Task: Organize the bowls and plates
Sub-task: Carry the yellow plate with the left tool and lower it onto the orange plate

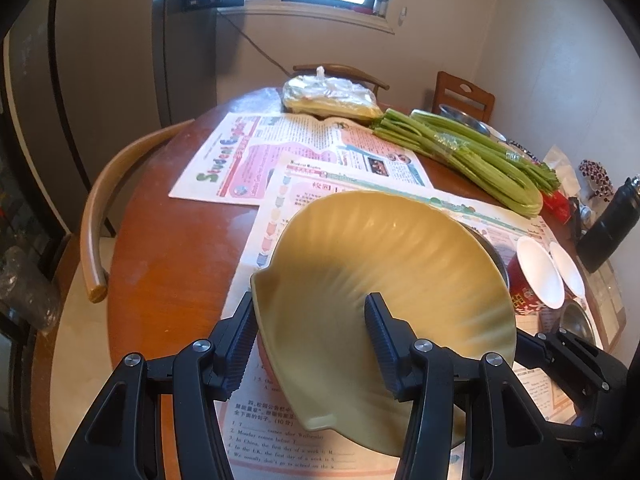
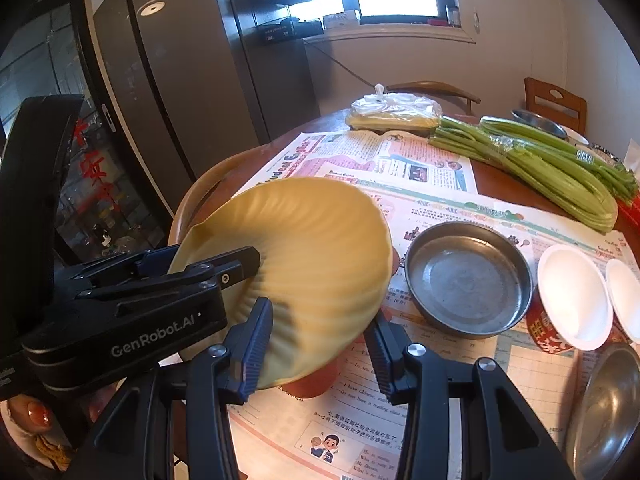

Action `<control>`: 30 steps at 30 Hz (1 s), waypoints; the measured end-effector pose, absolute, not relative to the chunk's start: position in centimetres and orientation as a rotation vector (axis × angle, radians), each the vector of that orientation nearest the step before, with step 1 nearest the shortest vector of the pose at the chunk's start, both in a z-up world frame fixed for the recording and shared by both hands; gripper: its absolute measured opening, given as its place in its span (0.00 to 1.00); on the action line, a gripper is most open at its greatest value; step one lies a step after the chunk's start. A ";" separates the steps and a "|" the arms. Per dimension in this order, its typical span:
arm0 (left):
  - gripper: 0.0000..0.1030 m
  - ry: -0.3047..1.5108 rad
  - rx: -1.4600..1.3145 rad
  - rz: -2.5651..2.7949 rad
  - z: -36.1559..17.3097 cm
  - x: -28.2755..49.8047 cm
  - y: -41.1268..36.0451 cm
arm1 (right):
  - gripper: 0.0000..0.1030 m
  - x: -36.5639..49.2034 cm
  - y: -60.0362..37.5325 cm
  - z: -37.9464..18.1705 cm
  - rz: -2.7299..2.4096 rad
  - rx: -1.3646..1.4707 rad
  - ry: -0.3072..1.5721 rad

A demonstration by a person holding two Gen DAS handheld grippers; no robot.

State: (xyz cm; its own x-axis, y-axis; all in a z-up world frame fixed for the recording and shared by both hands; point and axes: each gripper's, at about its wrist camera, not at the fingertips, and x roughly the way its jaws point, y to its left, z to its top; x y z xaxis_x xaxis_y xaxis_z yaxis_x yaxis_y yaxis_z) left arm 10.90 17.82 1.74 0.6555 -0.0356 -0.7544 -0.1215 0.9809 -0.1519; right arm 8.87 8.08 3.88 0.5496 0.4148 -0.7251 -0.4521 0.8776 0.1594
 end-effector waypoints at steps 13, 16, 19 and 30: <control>0.54 0.909 -0.179 0.067 -1.1 13.5 17.9 | 0.45 10.2 8.3 1.2 0.485 -0.022 0.915; 0.54 0.911 -0.175 0.081 -1.4 14.0 18.2 | 0.45 10.3 8.8 0.9 0.490 -0.029 0.923; 0.54 0.921 -0.173 0.097 -2.0 14.5 18.5 | 0.45 10.3 9.3 0.4 0.501 -0.024 0.944; 0.54 0.935 -0.157 0.114 -3.1 15.1 18.7 | 0.45 9.9 9.8 -0.2 0.509 -0.051 0.960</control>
